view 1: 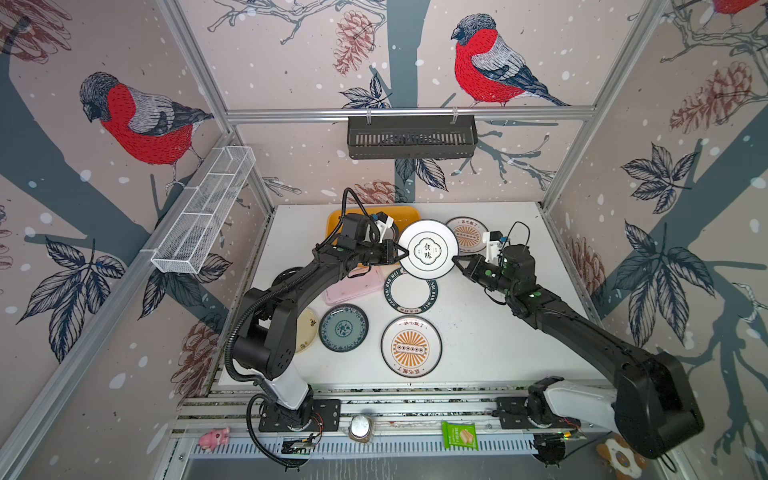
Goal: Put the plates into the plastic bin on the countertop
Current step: 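Carry the plate toward the left gripper and grasp it with the left gripper, then lower the plate into the yellow bin with the left gripper while the right withdraws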
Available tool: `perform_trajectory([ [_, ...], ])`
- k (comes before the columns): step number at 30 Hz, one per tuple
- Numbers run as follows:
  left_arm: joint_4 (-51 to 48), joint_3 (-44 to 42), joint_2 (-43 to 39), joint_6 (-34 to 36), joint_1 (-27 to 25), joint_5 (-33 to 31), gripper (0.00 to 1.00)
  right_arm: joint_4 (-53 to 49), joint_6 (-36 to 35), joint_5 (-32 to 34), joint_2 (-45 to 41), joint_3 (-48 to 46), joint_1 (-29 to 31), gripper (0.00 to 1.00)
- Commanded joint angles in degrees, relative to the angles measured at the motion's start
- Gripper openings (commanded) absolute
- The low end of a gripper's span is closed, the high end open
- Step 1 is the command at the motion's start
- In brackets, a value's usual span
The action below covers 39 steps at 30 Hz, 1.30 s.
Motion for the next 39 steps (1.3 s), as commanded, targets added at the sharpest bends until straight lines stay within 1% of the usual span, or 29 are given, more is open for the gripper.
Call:
perform_trajectory([
  [1, 3.72, -0.25, 0.1, -0.43, 0.16, 1.59, 0.13, 4.74, 0.31, -1.2, 0.05, 0.24, 0.18, 0.0],
  [4, 4.07, -0.44, 0.04, -0.75, 0.38, 1.84, 0.03, 4.9, 0.37, -1.1, 0.22, 0.01, 0.19, 0.0],
  [7, 4.77, -0.57, 0.13, -1.37, 0.62, 2.7, 0.0, 5.64, 0.6, -1.1, 0.5, -0.26, 0.28, 0.0],
  [9, 5.07, -0.52, 0.21, -1.65, 0.87, 2.98, 0.0, 6.02, 0.63, -1.1, 0.62, -0.35, 0.33, 0.02],
  [11, 5.38, -0.74, 0.33, -2.0, 1.19, 3.09, 0.0, 6.33, 0.49, -0.93, 0.43, -0.44, 0.29, 0.13],
  [12, 5.39, -0.69, 0.29, -2.11, 1.38, 3.13, 0.0, 6.49, 0.49, -0.8, 0.34, -0.53, 0.19, 0.21],
  [13, 5.37, -0.75, 0.36, -2.25, 1.61, 3.16, 0.0, 6.56, 0.41, -0.52, 0.12, -0.62, 0.29, 0.35],
  [15, 5.35, -0.75, 0.2, -2.2, 1.89, 3.12, 0.0, 6.5, 0.34, 0.02, -0.21, -0.88, 0.18, 0.53],
  [16, 5.25, -0.75, 0.16, -2.22, 2.01, 3.09, 0.0, 6.53, 0.28, 0.42, -0.42, -1.03, 0.32, 0.6],
  [19, 5.13, -0.74, 0.18, -2.2, 2.54, 3.0, 0.0, 6.24, 0.09, 1.13, -0.94, -1.32, 0.28, 0.66],
  [22, 4.89, -0.63, 0.27, -2.2, 2.9, 2.75, 0.0, 5.67, 0.03, 2.03, -1.28, -1.5, 0.18, 0.68],
  [29, 3.33, 0.04, 0.41, -1.42, 4.74, 1.5, 0.0, 5.22, -0.37, 3.53, -1.41, -1.95, 0.13, 0.78],
  [31, 1.27, 0.91, 0.37, -0.07, 5.94, -0.3, 0.0, 4.95, -0.65, 3.94, -1.44, -1.94, 0.12, 0.82],
  [34, 0.33, 1.44, 0.71, 0.09, 8.14, -1.61, 0.0, 4.84, -1.18, 4.55, -1.4, -1.85, 0.13, 0.88],
  [39, -1.3, 3.56, 3.53, -0.85, 12.66, -2.62, 0.0, 4.45, -2.3, 5.44, -0.86, -0.84, -0.2, 0.92],
])
